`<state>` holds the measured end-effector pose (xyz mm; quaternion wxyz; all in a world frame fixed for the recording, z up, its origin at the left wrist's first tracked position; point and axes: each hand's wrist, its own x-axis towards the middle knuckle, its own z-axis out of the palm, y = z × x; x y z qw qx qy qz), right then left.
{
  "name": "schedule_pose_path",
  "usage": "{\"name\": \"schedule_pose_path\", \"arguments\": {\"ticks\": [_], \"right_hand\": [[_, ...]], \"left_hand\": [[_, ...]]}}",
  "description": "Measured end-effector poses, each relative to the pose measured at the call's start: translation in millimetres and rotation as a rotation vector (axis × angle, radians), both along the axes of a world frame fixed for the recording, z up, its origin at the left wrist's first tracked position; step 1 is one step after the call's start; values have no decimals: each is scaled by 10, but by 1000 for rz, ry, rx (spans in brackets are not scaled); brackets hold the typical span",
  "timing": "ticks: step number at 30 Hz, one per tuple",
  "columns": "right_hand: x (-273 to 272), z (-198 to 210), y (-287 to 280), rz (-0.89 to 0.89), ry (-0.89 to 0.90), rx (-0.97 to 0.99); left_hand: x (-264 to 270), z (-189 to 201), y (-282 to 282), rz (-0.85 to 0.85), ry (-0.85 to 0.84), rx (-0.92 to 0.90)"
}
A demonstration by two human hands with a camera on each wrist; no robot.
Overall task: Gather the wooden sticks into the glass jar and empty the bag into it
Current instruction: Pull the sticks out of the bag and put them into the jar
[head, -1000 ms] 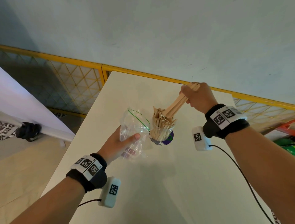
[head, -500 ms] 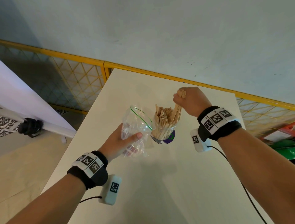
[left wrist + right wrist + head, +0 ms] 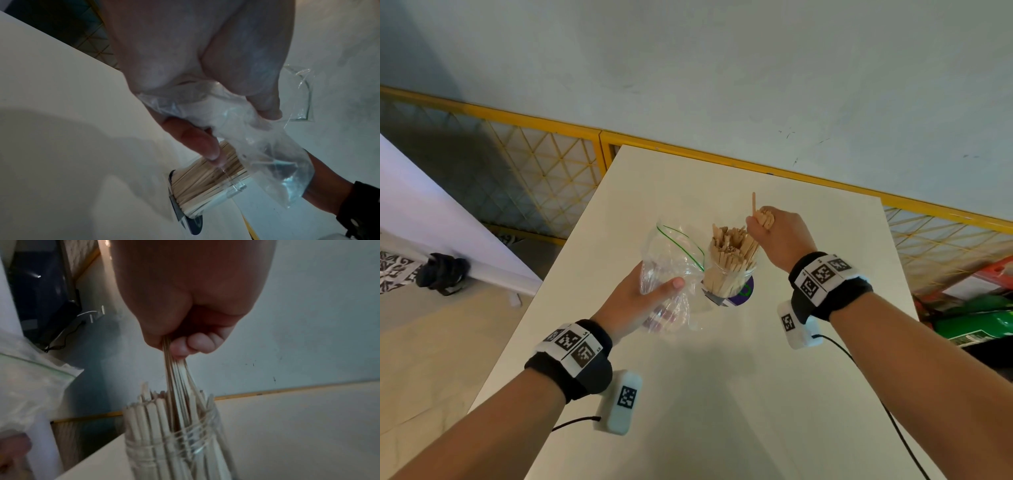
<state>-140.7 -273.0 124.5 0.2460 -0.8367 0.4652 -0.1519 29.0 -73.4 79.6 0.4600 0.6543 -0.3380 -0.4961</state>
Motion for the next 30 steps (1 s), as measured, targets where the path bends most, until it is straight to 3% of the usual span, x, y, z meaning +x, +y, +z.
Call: {"name": "schedule_pose_path", "arguments": {"ticks": [6, 14, 21, 27, 30], "right_hand": [[39, -43, 42, -81, -156, 108], [-85, -72, -88, -215, -229, 255], [-58, -198, 11, -130, -227, 182], [6, -147, -7, -64, -184, 238], [-6, -179, 10, -50, -110, 137]], "left_hand": [[10, -2, 13, 8, -6, -7], [4, 5, -42, 6, -3, -6], [9, -4, -63, 9, -6, 3], [1, 16, -68, 5, -13, -2], [-5, 14, -77, -2, -18, -6]]}}
